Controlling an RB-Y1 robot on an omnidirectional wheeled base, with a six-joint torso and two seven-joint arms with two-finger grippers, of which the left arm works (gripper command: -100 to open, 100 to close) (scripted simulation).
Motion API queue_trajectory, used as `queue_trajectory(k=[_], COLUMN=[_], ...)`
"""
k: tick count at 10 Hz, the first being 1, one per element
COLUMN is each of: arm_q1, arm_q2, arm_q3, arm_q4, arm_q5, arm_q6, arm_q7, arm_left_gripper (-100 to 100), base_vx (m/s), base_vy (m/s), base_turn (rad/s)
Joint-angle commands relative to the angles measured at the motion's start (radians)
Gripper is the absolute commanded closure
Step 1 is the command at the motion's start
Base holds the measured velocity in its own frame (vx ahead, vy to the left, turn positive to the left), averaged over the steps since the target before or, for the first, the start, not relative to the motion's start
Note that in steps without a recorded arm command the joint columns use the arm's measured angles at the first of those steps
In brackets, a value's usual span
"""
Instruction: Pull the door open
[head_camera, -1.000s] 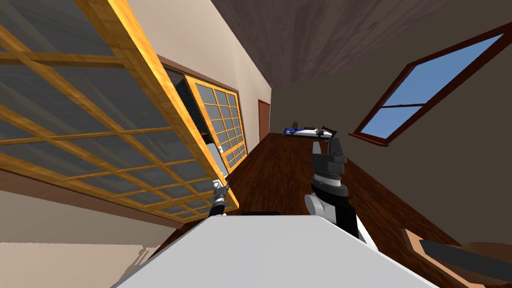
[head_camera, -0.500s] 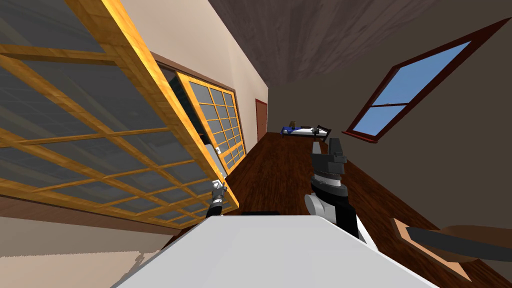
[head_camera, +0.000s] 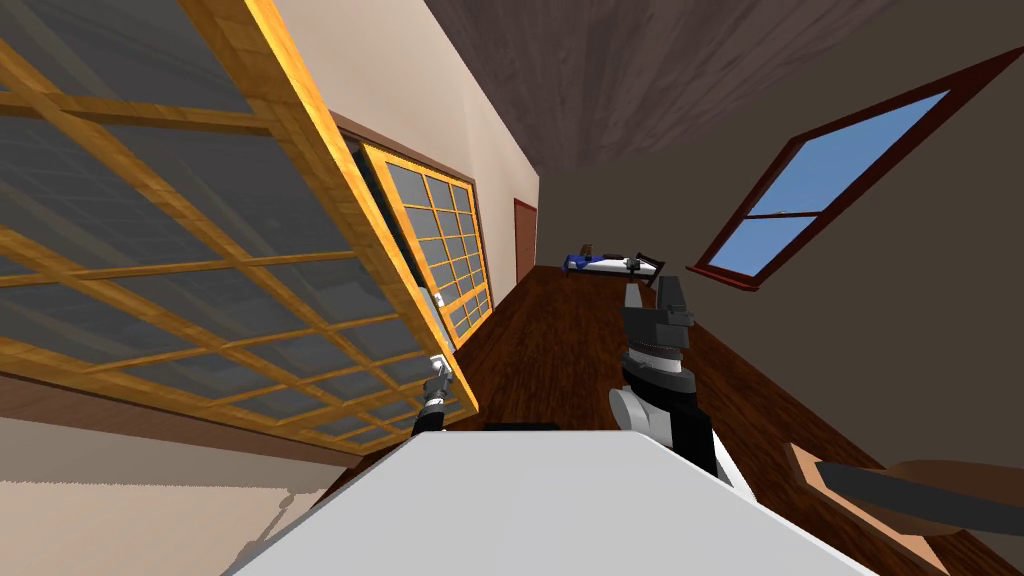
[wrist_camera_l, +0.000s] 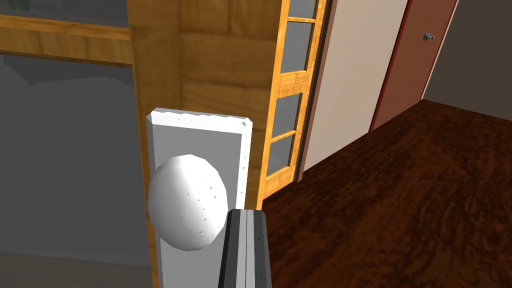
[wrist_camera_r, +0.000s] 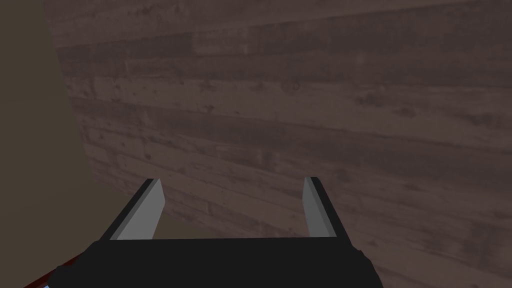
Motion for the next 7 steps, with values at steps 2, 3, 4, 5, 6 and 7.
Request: queue_trajectory(k=[2, 3, 4, 5, 6, 7], arm_q1=[0.0, 0.006, 0.011, 0.013, 0.018, 0.023], arm_q2=[0.0, 0.006, 0.01, 0.013, 0.018, 0.022], arm_q3=[0.0, -0.008, -0.013, -0.016, -0.022, -0.028], arm_q4=[0.0, -0.004, -0.007, -0.009, -0.012, -0.016], arm_q5=[0.0, -0.005, -0.009, -0.012, -0.016, -0.02], arm_q6=[0.0, -0.004, -0.008, -0.009, -0.013, -0.017], arm_q7=[0.0, 0.005, 0.008, 0.01, 0.014, 0.018], arm_left_gripper=[100, -100, -100, -100, -100, -100], base_vx=[0.0, -0.097, -0.184, -0.198, -0.188, -0.196], base_vy=[0.0, 0.004, 0.009, 0.001, -0.002, 0.024], base_turn=[0.0, -0.002, -0.002, -0.003, -0.001, 0.0])
